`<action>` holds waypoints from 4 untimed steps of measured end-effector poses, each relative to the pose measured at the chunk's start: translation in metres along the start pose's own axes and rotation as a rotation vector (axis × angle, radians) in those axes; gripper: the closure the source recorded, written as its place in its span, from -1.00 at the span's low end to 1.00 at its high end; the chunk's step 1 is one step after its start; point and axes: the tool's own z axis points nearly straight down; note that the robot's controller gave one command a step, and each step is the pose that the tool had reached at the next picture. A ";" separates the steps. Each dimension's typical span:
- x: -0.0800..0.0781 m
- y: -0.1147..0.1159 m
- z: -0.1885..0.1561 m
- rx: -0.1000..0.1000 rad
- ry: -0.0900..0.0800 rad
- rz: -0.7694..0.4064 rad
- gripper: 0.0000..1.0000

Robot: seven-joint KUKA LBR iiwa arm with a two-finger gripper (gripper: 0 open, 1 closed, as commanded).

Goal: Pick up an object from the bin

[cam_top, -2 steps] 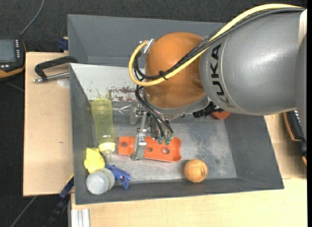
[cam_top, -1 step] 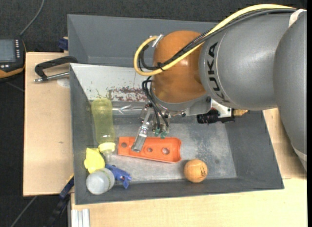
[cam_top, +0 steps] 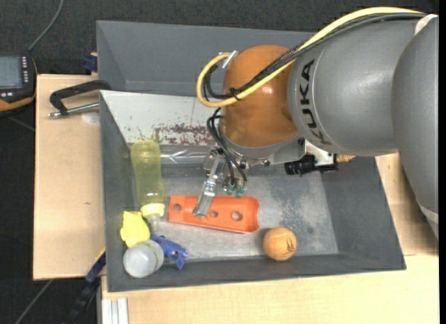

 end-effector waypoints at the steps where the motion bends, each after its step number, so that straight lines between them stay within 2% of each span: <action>1: 0.002 -0.031 0.055 -0.003 -0.006 -0.277 -1.00; 2: 0.010 -0.003 0.109 -0.001 0.001 -0.177 1.00; 3: 0.010 -0.003 0.109 -0.001 0.001 -0.177 1.00; 4: -0.017 0.010 0.109 -0.002 0.001 -0.184 1.00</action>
Offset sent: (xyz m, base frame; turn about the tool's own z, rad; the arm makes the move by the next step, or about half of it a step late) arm -0.0112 -0.0010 -0.1094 -0.1761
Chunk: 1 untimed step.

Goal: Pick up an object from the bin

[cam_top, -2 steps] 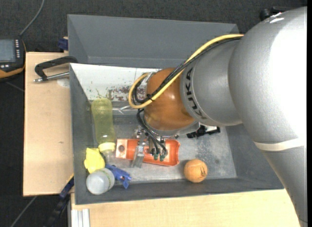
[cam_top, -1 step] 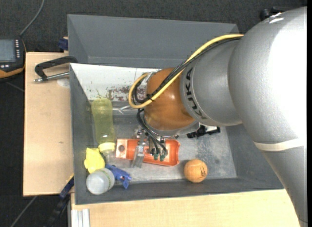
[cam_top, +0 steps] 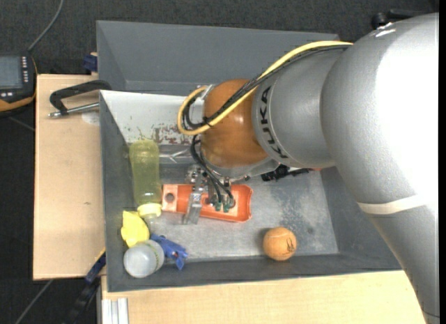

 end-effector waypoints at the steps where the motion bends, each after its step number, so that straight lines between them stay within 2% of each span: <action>1: -0.033 0.000 -0.001 -0.001 -0.001 -0.002 1.00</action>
Offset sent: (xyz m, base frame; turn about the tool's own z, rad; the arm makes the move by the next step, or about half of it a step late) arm 0.0000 0.0000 0.0000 0.0000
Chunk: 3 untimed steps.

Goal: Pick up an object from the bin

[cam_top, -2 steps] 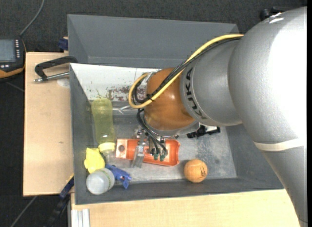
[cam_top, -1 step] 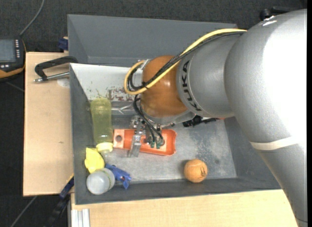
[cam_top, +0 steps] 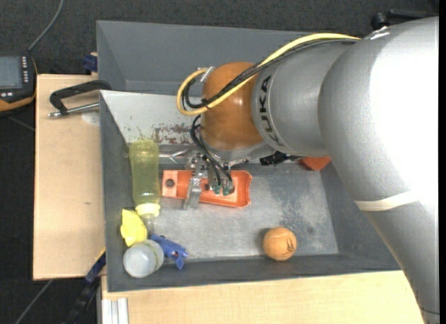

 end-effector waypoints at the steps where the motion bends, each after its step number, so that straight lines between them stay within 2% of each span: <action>1: 0.027 -0.009 0.000 0.000 0.001 0.000 1.00; 2: 0.029 -0.009 0.000 0.000 0.001 0.000 1.00; 3: 0.023 -0.002 -0.001 -0.002 -0.003 0.030 1.00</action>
Offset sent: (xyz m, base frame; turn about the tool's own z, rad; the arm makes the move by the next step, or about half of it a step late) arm 0.0000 0.0000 0.0000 0.0000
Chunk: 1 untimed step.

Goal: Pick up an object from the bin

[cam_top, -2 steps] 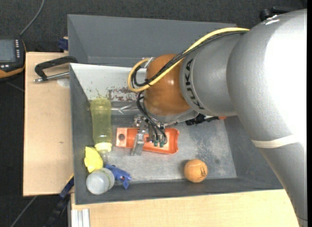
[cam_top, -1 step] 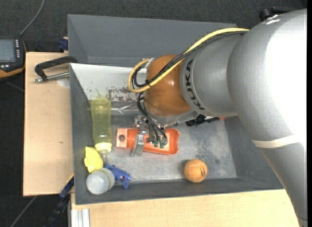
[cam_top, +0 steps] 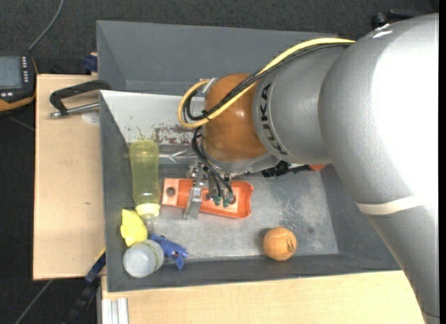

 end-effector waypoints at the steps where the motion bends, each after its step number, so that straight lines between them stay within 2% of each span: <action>1: -0.036 -0.007 -0.008 0.000 0.000 -0.020 1.00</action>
Offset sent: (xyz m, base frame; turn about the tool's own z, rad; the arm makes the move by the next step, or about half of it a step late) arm 0.0254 -0.0259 0.0006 0.0364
